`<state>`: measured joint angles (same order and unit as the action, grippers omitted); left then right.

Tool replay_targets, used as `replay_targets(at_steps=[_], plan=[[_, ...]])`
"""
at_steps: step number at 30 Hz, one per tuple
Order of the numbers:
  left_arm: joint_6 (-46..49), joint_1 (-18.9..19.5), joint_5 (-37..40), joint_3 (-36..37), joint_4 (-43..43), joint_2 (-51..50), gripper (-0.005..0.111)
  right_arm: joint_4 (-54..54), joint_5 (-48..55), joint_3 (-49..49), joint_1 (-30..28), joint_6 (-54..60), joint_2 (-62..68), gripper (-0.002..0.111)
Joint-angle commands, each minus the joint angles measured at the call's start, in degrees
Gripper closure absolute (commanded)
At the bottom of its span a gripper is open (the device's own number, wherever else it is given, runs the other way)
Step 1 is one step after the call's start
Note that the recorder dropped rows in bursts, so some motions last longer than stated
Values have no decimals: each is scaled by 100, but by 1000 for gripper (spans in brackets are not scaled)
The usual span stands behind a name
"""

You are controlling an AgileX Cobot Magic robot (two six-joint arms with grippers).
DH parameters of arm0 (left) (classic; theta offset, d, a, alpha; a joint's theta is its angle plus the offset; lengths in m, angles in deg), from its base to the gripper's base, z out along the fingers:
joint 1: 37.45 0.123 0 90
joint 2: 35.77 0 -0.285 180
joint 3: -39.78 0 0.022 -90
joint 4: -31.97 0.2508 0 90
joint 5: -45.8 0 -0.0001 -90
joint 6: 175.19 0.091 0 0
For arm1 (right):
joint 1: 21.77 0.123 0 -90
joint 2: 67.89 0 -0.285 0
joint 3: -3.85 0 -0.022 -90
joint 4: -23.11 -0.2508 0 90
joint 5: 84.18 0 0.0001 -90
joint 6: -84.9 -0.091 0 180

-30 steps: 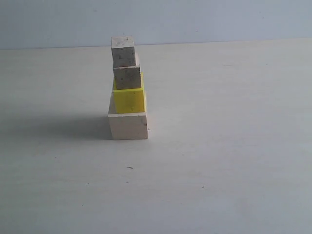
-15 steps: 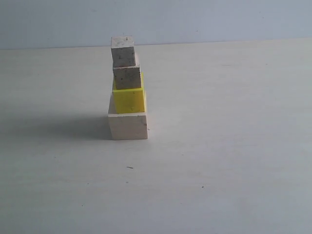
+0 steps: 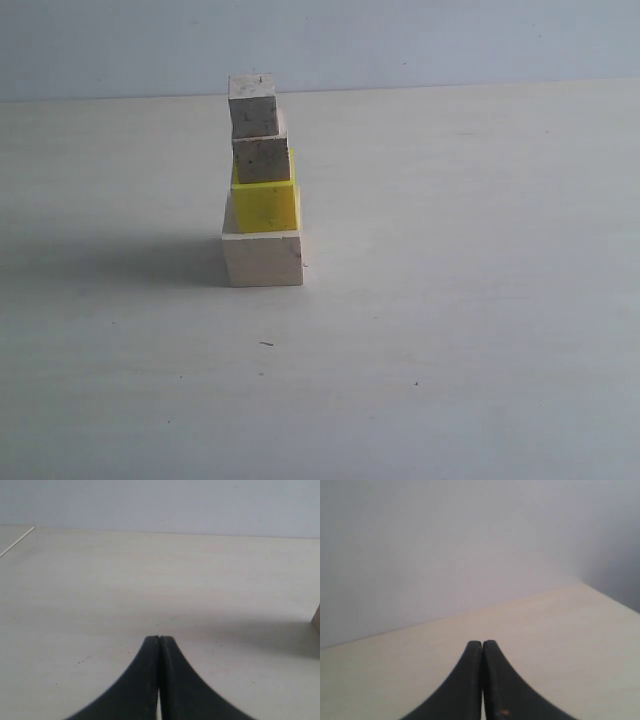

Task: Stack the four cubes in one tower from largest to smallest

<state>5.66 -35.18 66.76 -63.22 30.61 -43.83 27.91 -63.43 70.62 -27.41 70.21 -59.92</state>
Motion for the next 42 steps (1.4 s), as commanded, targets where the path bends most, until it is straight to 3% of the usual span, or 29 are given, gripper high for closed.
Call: replay_targets(at_steps=[1,11,19,42], plan=[[17,-3,-64,21,-33,27,107,-480,-279,444,-37,425,-18,108],[17,-3,-64,21,-33,27,107,-623,-328,806,-27,719,-18,108],[17,-3,-64,21,-33,27,107,-572,-567,1044,671,766,-18,108],[17,-3,-64,21,-33,27,107,-590,-144,1044,670,1371,-18,108]])
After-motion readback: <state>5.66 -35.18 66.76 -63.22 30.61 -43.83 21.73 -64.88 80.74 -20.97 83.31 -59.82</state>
